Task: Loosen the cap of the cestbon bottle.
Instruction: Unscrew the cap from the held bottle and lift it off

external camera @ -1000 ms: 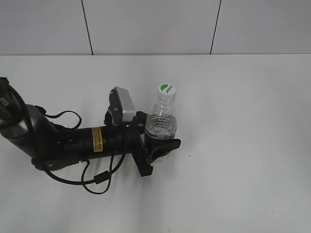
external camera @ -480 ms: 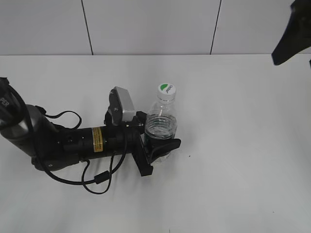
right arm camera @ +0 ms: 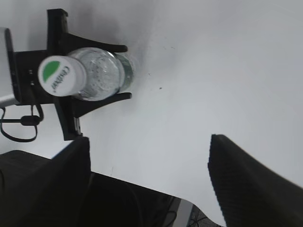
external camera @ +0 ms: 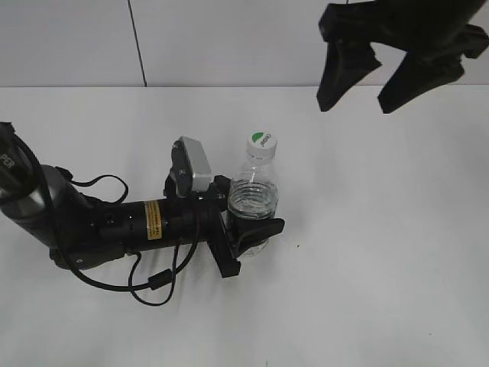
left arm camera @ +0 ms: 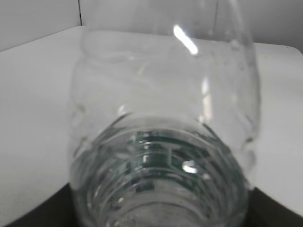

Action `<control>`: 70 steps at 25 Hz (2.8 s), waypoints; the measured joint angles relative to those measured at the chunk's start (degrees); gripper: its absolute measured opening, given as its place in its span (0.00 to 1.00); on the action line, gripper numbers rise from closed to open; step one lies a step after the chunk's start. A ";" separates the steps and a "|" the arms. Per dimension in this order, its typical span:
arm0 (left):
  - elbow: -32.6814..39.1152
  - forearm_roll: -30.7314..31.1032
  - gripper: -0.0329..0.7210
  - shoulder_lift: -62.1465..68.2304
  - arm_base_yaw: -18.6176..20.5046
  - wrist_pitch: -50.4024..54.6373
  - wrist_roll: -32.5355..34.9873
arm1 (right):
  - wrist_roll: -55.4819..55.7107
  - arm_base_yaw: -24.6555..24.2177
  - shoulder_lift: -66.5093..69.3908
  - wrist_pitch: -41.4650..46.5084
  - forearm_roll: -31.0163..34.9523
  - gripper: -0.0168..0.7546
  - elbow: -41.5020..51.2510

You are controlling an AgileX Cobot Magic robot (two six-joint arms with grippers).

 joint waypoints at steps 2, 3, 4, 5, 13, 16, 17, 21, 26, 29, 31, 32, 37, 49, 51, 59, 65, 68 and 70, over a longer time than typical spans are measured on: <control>0.00 0.00 0.57 0.00 0.00 0.00 0.00 | 0.77 1.68 1.88 0.00 -0.12 0.79 -2.16; 0.00 0.00 0.57 0.00 0.00 0.00 0.00 | 1.04 2.48 2.92 0.00 -0.12 0.79 -3.26; 0.00 0.00 0.57 0.00 0.00 0.00 0.00 | 1.28 3.26 3.99 0.00 -0.12 0.79 -4.12; 0.00 0.00 0.57 0.00 0.00 0.00 0.00 | 1.62 3.91 4.89 0.00 -0.12 0.79 -5.09; 0.00 0.00 0.57 0.00 0.00 0.00 0.00 | 2.32 7.91 12.62 0.00 0.16 0.79 -10.27; 0.00 0.00 0.57 0.00 0.00 0.00 0.00 | 2.43 8.04 14.47 0.00 1.05 0.79 -11.38; 0.00 0.00 0.57 0.00 0.00 0.00 0.00 | 2.43 8.17 14.98 0.00 1.05 0.79 -11.50; 0.00 0.00 0.57 0.00 0.00 0.00 0.00 | 2.49 8.85 16.58 0.06 1.20 0.79 -12.05; 0.00 0.00 0.57 0.00 0.00 0.00 0.00 | 2.32 8.93 18.13 0.06 1.14 0.79 -12.15; 0.00 0.00 0.57 0.00 0.00 0.00 0.00 | 2.27 8.93 18.94 0.06 0.70 0.78 -12.15; 0.00 0.00 0.57 0.00 0.00 0.00 0.00 | 2.27 8.93 18.96 0.06 0.66 0.76 -12.15; 0.00 0.00 0.57 0.00 0.00 0.00 0.00 | 2.27 8.93 18.96 0.06 0.54 0.74 -12.15; 0.00 0.00 0.57 0.00 0.00 0.00 0.00 | 2.27 8.93 18.96 0.06 -0.13 0.61 -12.15; 0.00 -0.13 0.57 0.00 0.00 0.00 0.00 | -2.90 8.99 18.96 0.06 0.11 0.41 -12.15; 0.00 -0.13 0.57 0.00 0.00 0.00 0.00 | -6.55 8.99 18.96 0.06 0.11 0.41 -12.15; 0.00 -0.03 0.57 0.00 0.00 0.00 0.00 | -32.80 8.99 18.96 0.06 1.69 0.41 -12.15; 0.00 -0.04 0.57 0.00 0.00 0.00 0.15 | -45.44 8.99 18.96 0.06 2.15 0.41 -12.15; 0.00 -0.04 0.57 0.00 0.00 0.05 0.15 | -52.39 8.99 18.96 0.01 2.20 0.41 -12.22; 0.00 -0.04 0.57 0.00 0.00 0.05 0.22 | -59.42 8.99 18.89 -0.04 2.20 0.41 -12.22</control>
